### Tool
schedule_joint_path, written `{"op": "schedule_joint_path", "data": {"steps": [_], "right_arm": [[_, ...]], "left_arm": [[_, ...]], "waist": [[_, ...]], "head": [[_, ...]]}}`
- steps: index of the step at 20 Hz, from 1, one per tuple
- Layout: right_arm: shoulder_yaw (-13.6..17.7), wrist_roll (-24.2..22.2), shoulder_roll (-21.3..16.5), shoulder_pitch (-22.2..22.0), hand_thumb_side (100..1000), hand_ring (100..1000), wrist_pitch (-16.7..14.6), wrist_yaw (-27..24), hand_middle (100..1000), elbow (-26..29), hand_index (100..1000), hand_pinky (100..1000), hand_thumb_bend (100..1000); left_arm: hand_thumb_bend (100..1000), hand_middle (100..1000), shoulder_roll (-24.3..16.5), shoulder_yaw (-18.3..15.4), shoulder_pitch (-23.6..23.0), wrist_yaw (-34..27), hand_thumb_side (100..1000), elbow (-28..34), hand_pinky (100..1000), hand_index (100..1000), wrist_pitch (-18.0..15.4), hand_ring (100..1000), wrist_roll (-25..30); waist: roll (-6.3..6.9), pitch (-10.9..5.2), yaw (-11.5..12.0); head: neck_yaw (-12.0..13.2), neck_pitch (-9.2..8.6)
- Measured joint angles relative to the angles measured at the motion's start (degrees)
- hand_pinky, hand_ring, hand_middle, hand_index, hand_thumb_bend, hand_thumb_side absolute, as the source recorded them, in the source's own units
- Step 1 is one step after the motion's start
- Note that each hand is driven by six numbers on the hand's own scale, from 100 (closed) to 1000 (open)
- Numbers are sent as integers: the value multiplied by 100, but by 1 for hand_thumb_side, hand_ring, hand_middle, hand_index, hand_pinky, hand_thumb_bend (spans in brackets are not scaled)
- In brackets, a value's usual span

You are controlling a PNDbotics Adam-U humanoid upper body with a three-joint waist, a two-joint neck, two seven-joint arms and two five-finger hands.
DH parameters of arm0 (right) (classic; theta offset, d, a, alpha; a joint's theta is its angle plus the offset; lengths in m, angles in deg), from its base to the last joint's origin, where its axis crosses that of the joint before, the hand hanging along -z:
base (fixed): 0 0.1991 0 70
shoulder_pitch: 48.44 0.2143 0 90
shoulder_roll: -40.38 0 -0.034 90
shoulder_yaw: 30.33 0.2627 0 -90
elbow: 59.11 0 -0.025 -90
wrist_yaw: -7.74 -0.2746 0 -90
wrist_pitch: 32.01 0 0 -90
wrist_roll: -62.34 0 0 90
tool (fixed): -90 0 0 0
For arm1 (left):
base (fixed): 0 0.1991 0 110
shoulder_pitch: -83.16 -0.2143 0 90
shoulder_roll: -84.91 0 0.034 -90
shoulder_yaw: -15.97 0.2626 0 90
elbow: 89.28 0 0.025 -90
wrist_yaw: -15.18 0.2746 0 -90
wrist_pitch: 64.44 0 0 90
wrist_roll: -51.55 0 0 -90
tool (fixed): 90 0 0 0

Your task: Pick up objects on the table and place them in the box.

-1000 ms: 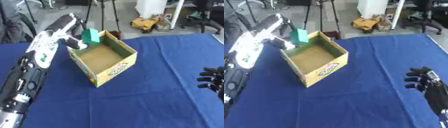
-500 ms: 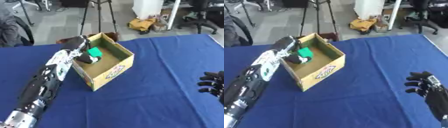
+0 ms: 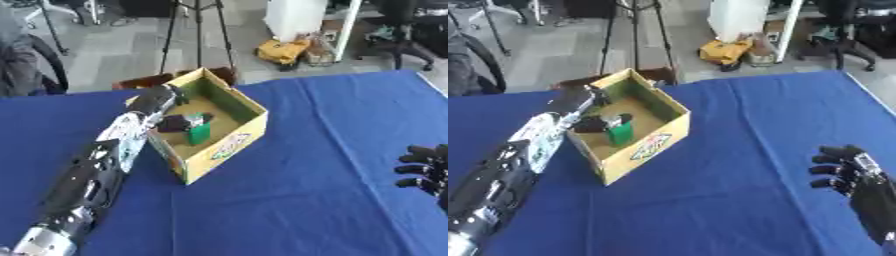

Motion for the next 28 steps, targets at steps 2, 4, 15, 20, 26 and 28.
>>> {"op": "schedule_joint_path", "data": {"steps": [2,4,15,20,26,28], "right_arm": [[3,1,0,-21,914,697,-1,0,680,0,817,609,100],[6,4,0,-38,913,697,-3,0,680,0,817,608,100],[112,95,-1,-174,911,697,-48,-1,680,-3,816,608,100],[150,140,-2,-221,912,697,-58,-2,679,-3,816,608,100],[179,159,-2,-225,912,698,-64,-2,680,-3,816,608,100],[179,160,-2,-226,912,698,-63,-2,679,-3,816,608,100]], "left_arm": [[628,645,-4,-7,-55,-159,951,159,752,734,-63,736,-95],[589,617,-22,-43,-128,-326,898,398,735,722,-143,705,-224],[347,562,-406,-170,-1380,-1346,954,2016,683,691,-850,639,-900],[320,551,-438,-396,-2063,-1778,1000,2392,666,687,-669,623,-709],[302,545,-428,-499,-2846,-2275,1000,3009,655,688,-344,614,-684],[295,544,-428,-502,-3111,-2439,1000,3236,654,688,-256,613,-704]], "waist": [[-2,-28,47],[-13,-59,99],[-79,-196,490],[-83,-199,616],[-108,-194,691],[-108,-196,692]], "head": [[-8,-8],[-35,-8],[-284,21],[-377,32],[-398,71],[-396,90]]}}
